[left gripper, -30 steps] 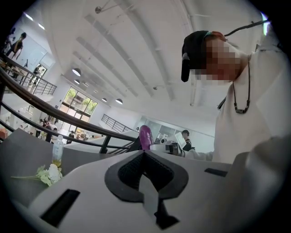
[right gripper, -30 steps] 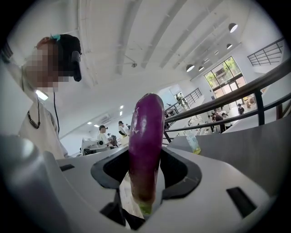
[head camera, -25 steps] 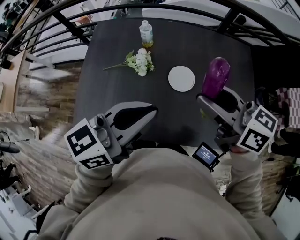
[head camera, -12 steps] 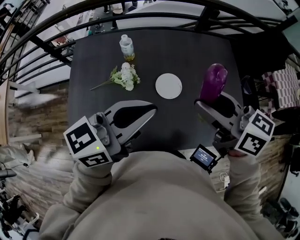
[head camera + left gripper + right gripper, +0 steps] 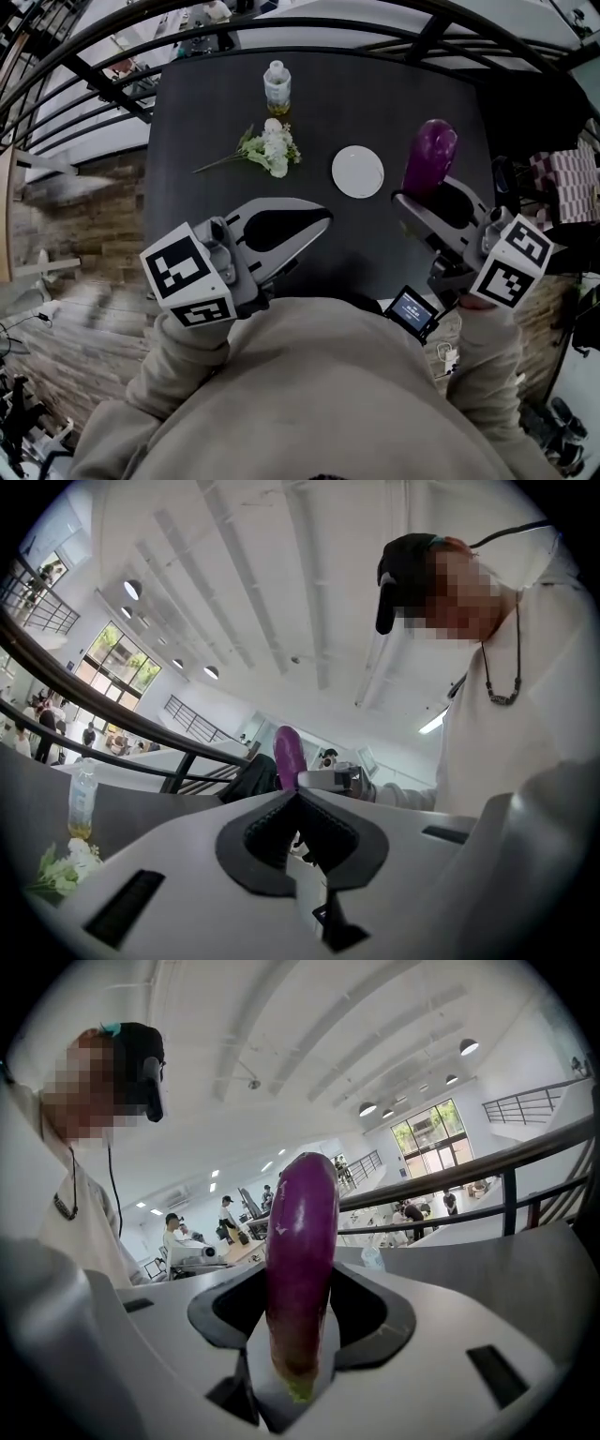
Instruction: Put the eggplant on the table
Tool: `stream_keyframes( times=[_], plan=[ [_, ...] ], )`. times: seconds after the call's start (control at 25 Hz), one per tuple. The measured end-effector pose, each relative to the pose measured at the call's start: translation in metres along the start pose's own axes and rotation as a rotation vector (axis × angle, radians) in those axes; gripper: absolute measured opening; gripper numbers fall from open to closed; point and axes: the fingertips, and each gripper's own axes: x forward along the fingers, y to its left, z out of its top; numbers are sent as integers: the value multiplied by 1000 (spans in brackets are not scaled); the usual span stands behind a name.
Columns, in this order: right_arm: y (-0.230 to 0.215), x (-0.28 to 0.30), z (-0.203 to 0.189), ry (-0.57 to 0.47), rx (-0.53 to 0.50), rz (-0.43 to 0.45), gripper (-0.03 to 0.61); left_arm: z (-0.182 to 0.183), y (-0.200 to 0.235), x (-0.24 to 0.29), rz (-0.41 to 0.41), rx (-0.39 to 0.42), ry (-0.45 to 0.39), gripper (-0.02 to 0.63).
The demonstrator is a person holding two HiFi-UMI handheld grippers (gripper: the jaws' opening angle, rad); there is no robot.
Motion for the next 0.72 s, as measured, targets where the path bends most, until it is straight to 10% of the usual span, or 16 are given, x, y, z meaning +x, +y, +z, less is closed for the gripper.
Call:
stream_keyframes(
  times=[0.72],
  plan=[
    [-41,33,0,80,7,88,212,-4,28,3,145,-32,-37,5]
  ],
)
